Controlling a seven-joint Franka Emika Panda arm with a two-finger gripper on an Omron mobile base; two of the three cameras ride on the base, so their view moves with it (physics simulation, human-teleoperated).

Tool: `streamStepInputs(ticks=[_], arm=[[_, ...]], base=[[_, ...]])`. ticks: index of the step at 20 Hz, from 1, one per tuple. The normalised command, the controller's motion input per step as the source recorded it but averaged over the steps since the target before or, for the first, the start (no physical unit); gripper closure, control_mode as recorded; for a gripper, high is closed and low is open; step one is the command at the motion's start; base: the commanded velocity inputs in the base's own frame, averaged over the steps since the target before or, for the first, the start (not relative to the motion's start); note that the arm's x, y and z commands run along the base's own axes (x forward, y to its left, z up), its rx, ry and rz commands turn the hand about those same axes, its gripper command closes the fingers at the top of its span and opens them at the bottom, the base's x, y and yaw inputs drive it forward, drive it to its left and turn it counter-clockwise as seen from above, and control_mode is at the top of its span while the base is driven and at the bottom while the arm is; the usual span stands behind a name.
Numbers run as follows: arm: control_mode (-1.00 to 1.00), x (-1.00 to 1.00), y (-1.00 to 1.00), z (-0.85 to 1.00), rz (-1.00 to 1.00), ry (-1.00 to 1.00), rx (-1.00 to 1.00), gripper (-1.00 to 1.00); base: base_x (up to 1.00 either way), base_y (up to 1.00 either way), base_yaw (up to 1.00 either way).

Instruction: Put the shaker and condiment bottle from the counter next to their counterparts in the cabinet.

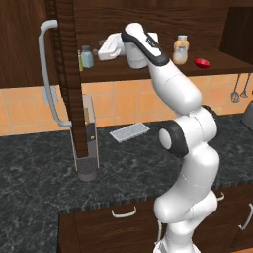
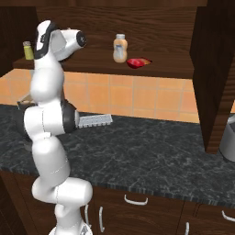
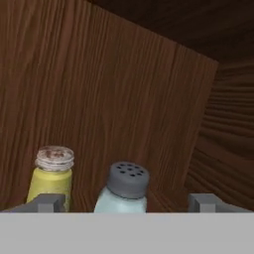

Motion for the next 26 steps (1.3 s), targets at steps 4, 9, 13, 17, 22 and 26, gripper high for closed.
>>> streamStepInputs(ticks=[4,9,13,17,22,26], arm=[[-1.00,-0.86,-0.60,-0.16,0.00,-0.21,-0.02,-1.00],[-1.00,-1.00,-0.71,-0.19,-0.05,-0.31,0.00,-1.00],[-1.00,-1.00,-0.89,0.00,-0.15,-0.29,0.00,-1.00],[-1.00,-1.00,-0.96,0.14,-0.24,-0.12,0.00,-1.00],[-1.00,-1.00,-0.88,0.06,-0.28,-0.02,-0.03,-1.00],[-1.00,-1.00,-0.80,0.12,-0.29,-0.01,-0.05,-1.00]], base=[[0.00,0.00,0.00],[0.00,0.00,0.00],[0.00,0.00,0.00],[0.00,0.00,0.00],[0.00,0.00,0.00],[0.00,0.00,0.00]])
